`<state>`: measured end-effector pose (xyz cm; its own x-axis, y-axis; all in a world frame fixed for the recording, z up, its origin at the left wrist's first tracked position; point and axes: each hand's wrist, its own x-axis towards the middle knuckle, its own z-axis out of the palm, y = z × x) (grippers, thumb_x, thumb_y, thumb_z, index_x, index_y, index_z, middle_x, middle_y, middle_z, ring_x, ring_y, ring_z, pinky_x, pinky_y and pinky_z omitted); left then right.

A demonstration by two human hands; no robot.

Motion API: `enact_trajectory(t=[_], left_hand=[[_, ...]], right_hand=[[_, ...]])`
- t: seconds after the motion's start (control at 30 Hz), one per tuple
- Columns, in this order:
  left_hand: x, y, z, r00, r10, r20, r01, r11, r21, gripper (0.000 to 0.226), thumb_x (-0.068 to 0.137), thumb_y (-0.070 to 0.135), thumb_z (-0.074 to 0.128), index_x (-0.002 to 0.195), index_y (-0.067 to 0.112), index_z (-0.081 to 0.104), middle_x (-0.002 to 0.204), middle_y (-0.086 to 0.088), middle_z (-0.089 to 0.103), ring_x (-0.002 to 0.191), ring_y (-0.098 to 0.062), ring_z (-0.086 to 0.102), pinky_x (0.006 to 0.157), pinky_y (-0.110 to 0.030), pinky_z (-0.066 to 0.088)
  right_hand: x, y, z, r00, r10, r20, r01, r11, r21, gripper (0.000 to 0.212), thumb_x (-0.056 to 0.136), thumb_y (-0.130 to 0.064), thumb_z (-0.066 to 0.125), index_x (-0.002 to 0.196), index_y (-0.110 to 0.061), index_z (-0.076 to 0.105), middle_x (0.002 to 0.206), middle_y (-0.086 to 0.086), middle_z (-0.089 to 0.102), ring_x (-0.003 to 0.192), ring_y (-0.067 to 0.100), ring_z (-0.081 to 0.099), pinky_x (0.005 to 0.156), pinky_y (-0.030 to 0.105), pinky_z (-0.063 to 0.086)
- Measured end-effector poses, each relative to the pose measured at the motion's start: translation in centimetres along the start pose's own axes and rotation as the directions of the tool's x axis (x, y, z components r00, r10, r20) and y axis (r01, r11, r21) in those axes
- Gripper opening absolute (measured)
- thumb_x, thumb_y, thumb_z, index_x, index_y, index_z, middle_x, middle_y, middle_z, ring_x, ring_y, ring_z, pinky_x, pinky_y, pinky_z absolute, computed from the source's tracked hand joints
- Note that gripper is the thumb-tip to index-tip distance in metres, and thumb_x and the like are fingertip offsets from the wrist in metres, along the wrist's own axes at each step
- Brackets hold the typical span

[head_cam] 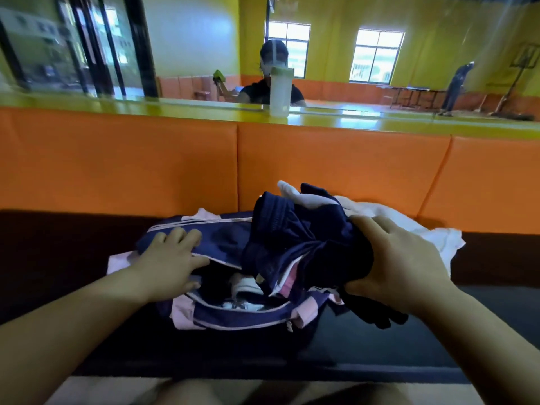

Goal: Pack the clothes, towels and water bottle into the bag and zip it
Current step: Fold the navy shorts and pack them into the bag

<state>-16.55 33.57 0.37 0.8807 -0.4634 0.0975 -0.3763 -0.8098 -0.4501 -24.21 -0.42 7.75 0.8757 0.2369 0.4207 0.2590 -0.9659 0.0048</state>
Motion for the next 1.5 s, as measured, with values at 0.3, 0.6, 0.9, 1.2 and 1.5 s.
enact_trajectory(t=[0.3,0.6,0.9,1.2,1.5], left_hand=[[0.1,-3.9,-1.3,0.874,-0.410,0.262,0.469,0.853,-0.227,0.123,0.051,0.062,0.076,0.140,0.052,-0.008,0.144,-0.006,0.010,0.118,-0.034,0.036,0.086,-0.044,0.044],[1.5,-4.6,-2.1,0.874,-0.290,0.389,0.454,0.773,-0.444,0.138,0.057,0.019,0.085,0.139,0.048,-0.022,0.154,-0.003,-0.008,0.093,-0.035,0.059,0.059,-0.032,0.048],[1.1,-4.5,-1.1,0.930,-0.175,0.323,0.352,0.679,-0.644,0.122,0.066,-0.007,0.067,0.144,0.039,-0.015,0.147,0.004,0.006,0.077,-0.020,0.038,0.043,-0.019,0.040],[1.8,-7.0,-3.7,0.934,-0.085,0.348,0.334,0.555,-0.762,0.135,0.062,-0.007,0.075,0.141,0.041,-0.024,0.137,0.021,0.005,0.073,-0.032,0.062,0.051,-0.034,0.053],[2.6,-6.6,-5.0,0.969,-0.051,0.243,0.212,0.681,-0.701,0.128,0.062,0.001,0.073,0.143,0.038,-0.019,0.137,0.018,0.011,0.062,-0.010,0.044,0.041,-0.016,0.035]], right_hand=[[0.6,-1.0,1.5,0.997,-0.067,0.028,0.070,0.993,-0.096,0.084,0.042,-0.059,0.064,0.116,-0.020,0.057,0.087,0.001,0.065,0.068,0.028,0.064,0.052,0.025,0.030],[4.5,-5.6,1.5,0.949,-0.305,0.082,0.314,0.939,-0.138,0.081,0.043,-0.059,0.061,0.117,-0.030,0.049,0.086,-0.003,0.060,0.075,0.025,0.062,0.051,0.037,0.050],[10.0,-8.1,2.7,0.961,-0.140,0.238,0.208,0.935,-0.288,0.068,0.058,-0.066,0.058,0.113,-0.028,0.045,0.095,0.003,0.057,0.082,0.030,0.060,0.067,0.036,0.046],[12.2,-13.3,5.3,0.916,-0.261,0.306,0.339,0.910,-0.238,0.069,0.064,-0.057,0.068,0.120,-0.025,0.042,0.109,0.008,0.054,0.089,0.032,0.058,0.054,0.031,0.028],[15.2,-17.0,8.5,0.875,-0.408,0.262,0.455,0.878,-0.150,0.065,0.072,-0.045,0.070,0.123,-0.018,0.040,0.108,0.012,0.052,0.087,0.033,0.057,0.058,0.033,0.033]])
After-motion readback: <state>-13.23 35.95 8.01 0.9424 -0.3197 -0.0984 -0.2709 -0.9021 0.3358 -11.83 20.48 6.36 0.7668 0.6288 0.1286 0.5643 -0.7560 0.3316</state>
